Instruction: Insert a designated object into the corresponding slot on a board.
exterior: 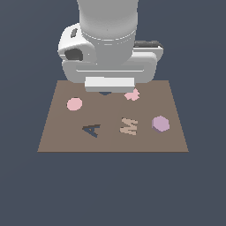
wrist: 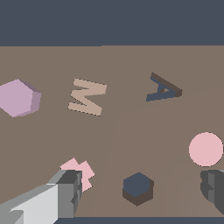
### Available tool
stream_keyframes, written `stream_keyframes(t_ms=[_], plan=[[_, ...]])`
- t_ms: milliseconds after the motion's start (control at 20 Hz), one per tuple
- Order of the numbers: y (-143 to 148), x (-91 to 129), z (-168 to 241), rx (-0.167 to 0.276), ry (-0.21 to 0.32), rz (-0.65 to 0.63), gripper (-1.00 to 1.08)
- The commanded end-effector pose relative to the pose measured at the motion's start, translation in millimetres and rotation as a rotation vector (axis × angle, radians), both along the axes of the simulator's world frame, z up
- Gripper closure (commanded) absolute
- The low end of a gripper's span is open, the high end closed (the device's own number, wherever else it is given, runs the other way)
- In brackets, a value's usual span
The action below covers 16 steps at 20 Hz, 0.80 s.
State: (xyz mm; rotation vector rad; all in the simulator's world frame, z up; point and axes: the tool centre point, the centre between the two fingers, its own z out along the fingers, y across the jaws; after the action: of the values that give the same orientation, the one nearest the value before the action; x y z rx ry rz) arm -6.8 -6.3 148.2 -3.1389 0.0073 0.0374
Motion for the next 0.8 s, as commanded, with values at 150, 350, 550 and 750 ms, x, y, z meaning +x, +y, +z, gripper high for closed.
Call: stream_keyframes(t_ms=[150, 350, 550, 750], plan=[[2, 1, -1, 0.000, 0.000, -0.002, -0.92], [13, 3, -7, 0.000, -0.002, -0.012, -0.92], [32, 8, -18, 0.000, -0.004, -0.029, -0.92], [59, 16, -33, -0.001, -0.008, -0.055, -0.92]])
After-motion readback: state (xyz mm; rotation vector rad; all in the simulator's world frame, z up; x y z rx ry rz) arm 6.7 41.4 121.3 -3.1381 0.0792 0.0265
